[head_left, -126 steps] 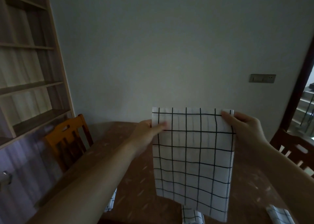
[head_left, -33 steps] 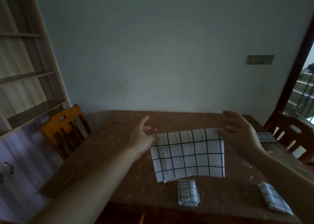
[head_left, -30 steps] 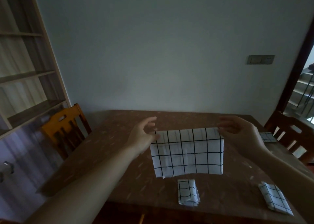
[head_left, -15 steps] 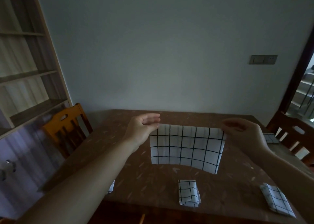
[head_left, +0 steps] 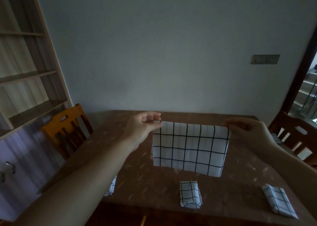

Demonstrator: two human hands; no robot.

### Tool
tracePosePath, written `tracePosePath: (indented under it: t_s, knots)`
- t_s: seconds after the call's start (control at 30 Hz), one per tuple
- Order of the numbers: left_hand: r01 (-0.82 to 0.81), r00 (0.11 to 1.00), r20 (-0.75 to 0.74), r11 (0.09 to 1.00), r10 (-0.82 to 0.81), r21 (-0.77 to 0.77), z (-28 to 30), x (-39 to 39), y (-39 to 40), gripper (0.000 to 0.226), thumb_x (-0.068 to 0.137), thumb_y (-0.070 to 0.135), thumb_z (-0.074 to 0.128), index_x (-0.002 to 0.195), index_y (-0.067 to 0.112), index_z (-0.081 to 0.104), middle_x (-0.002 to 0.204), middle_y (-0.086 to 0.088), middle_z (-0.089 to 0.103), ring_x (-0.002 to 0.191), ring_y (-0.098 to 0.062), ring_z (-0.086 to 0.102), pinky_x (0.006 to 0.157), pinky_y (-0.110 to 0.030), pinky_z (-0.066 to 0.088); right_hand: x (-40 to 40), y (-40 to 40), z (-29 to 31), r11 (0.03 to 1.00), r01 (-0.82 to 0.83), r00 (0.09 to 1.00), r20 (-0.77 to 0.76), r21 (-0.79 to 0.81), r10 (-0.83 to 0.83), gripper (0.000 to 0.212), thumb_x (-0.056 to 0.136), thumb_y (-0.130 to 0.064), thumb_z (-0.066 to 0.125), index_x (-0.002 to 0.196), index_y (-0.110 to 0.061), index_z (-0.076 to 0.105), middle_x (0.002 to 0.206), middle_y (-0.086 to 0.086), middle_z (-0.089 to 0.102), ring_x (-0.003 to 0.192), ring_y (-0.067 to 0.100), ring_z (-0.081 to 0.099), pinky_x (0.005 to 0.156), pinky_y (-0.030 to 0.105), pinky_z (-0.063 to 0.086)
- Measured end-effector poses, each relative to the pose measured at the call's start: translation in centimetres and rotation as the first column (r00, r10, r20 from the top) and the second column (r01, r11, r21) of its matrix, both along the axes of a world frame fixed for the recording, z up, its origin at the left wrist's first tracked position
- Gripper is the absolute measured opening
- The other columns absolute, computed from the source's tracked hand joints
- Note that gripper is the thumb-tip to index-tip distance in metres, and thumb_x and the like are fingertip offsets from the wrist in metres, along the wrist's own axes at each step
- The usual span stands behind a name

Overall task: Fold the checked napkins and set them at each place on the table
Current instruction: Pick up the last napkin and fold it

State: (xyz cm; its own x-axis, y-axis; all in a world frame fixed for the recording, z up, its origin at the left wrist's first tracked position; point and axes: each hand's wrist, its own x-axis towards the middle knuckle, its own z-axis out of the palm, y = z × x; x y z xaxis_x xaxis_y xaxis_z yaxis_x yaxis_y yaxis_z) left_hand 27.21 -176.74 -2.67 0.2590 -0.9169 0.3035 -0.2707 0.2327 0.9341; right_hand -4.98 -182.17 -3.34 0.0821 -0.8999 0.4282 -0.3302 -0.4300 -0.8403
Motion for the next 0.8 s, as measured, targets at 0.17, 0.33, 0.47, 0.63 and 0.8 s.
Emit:
tracePosePath:
  t_s: [0.17,0.33,0.47,0.63,0.8]
  knots:
    - [0.034,0.987,0.156,0.999,-0.028,-0.034,0.2,0.0,0.5,0.037,0.077,-0.005,0.075,0.099,0.024,0.071,0.095,0.004,0.073,0.087,-0.003,0.07,0.075,-0.014,0.054,-0.3,0.5,0.5,1.0,0.008,0.989,-0.15,0.001,-0.008,0.024,0.075,-0.013,0.08,0.087,-0.032,0.072,0.08,-0.015,0.073,0.073,-0.007,0.067,0.06,0.008,0.052]
    - [0.007,0.932,0.362,0.997,0.024,-0.083,0.3,0.0,0.4,0.03,0.08,-0.001,0.075,0.106,0.015,0.073,0.099,0.005,0.072,0.086,-0.001,0.07,0.076,-0.012,0.054,-0.1,0.9,0.5,0.995,0.06,0.909,-0.408,-0.08,-0.088,0.021,0.073,-0.012,0.082,0.08,-0.03,0.074,0.071,-0.019,0.067,0.071,-0.014,0.062,0.059,-0.002,0.043]
    - [-0.007,0.862,0.502,0.993,0.066,-0.119,0.5,0.0,0.4,0.026,0.084,0.004,0.072,0.107,0.017,0.074,0.101,0.008,0.072,0.091,-0.001,0.067,0.081,-0.01,0.052,0.2,1.3,0.7,0.989,0.055,0.856,-0.504,-0.138,-0.118,0.012,0.076,-0.012,0.08,0.075,-0.023,0.076,0.067,-0.017,0.066,0.073,-0.018,0.058,0.061,-0.003,0.04]
    - [0.014,0.8,0.599,0.998,0.022,-0.055,0.5,0.1,0.8,0.034,0.09,0.002,0.063,0.12,0.018,0.067,0.111,0.004,0.067,0.103,-0.006,0.061,0.088,-0.013,0.046,0.5,1.9,1.5,0.991,0.0,0.879,-0.473,-0.132,-0.063,0.018,0.081,-0.013,0.074,0.073,-0.027,0.068,0.071,-0.016,0.066,0.074,-0.016,0.06,0.058,0.004,0.043]
    - [0.018,0.642,0.724,0.949,-0.252,0.314,1.2,-0.6,0.9,0.029,0.087,0.035,0.068,0.115,0.031,0.067,0.119,0.011,0.062,0.111,-0.008,0.058,0.093,-0.028,0.047,2.4,2.8,3.7,0.987,-0.113,0.93,-0.361,-0.116,0.064,0.014,0.085,-0.013,0.071,0.077,-0.025,0.067,0.071,-0.011,0.069,0.065,-0.009,0.063,0.057,0.002,0.043]
